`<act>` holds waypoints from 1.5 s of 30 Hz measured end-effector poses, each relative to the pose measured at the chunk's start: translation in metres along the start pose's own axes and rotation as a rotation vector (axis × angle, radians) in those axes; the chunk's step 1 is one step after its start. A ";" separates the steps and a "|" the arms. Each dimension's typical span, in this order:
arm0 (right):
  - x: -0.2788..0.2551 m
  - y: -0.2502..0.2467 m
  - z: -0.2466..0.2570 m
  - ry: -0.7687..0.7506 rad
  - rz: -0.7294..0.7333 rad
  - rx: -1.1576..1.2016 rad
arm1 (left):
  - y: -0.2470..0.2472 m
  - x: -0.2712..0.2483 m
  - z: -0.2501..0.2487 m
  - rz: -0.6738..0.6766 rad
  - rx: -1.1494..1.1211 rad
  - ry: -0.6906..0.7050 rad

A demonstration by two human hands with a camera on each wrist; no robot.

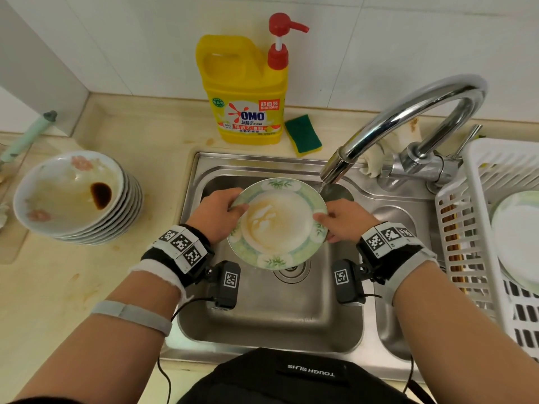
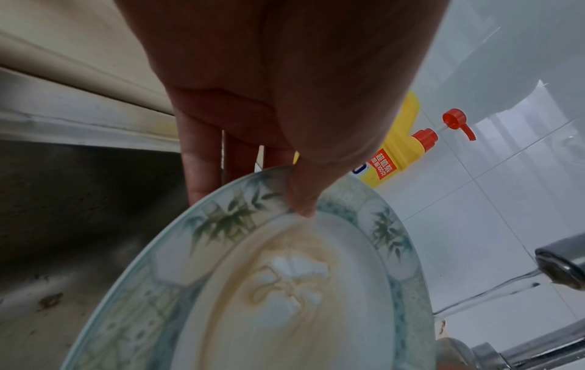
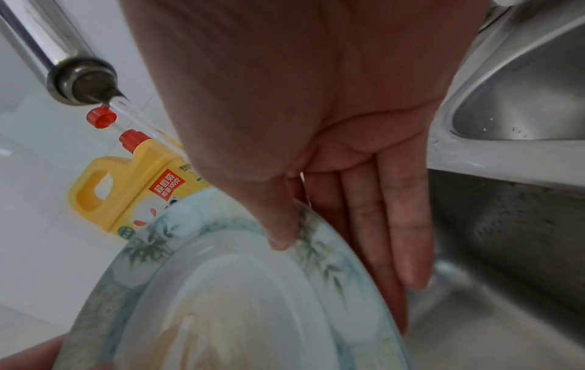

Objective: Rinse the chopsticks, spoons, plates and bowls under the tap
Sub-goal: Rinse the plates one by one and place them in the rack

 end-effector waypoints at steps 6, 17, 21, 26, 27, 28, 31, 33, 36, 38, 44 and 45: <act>-0.002 -0.005 0.010 0.064 -0.151 -0.021 | 0.004 -0.001 -0.002 0.006 -0.018 -0.001; -0.003 -0.011 0.013 0.005 -0.169 -0.106 | 0.007 0.002 -0.010 0.017 0.011 0.014; -0.002 -0.010 0.018 0.040 -0.173 -0.141 | 0.008 0.005 -0.014 0.021 0.025 -0.001; -0.008 -0.005 0.016 -0.046 -0.095 -0.096 | 0.009 0.006 -0.005 -0.054 -0.001 -0.072; -0.010 -0.003 0.017 -0.057 -0.102 -0.091 | 0.010 0.006 0.000 -0.064 -0.003 -0.091; -0.012 -0.003 0.017 -0.063 -0.115 -0.091 | 0.011 0.005 0.005 -0.063 -0.003 -0.112; -0.016 0.000 0.013 -0.073 -0.161 -0.048 | 0.018 0.000 0.025 -0.014 -0.055 -0.186; -0.018 0.002 0.010 -0.060 -0.152 0.043 | 0.022 -0.006 0.030 0.033 -0.190 -0.227; -0.019 0.001 0.008 -0.065 -0.169 0.054 | 0.025 -0.013 0.028 0.051 -0.366 -0.237; -0.017 -0.001 0.005 -0.045 -0.171 0.051 | 0.025 -0.015 0.025 0.036 -0.399 -0.197; -0.015 -0.005 0.008 -0.004 -0.242 0.152 | 0.022 -0.010 0.021 0.011 -0.373 -0.111; -0.014 -0.006 0.010 0.016 -0.251 0.107 | 0.022 -0.010 0.020 0.006 -0.361 -0.095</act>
Point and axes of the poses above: each hand's wrist, its own x-axis towards the middle knuckle, its own y-axis out of the palm, z = x × y, the point moved 3 cm from there along x, towards the middle knuckle, and after that the axes turned 4 degrees about x, right-handed, at the moved point
